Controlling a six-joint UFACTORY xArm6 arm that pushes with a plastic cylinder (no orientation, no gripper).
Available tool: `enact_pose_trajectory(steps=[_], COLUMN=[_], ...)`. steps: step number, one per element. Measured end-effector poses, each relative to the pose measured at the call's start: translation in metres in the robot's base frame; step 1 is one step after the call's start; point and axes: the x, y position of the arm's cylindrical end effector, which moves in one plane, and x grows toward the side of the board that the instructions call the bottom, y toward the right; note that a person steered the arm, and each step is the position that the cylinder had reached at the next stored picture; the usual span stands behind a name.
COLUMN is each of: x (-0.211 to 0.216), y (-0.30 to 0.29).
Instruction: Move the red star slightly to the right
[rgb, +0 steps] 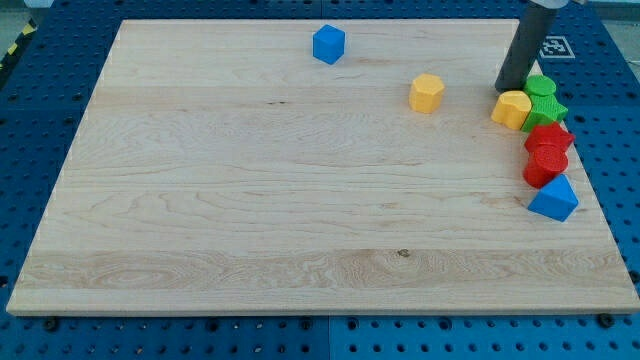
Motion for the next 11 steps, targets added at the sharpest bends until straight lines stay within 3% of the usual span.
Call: enact_pose_trajectory(steps=[2,5,6,7,11], x=[-0.018,0.006,0.034,0.073,0.075], y=[-0.020,-0.030,-0.047,-0.045,-0.001])
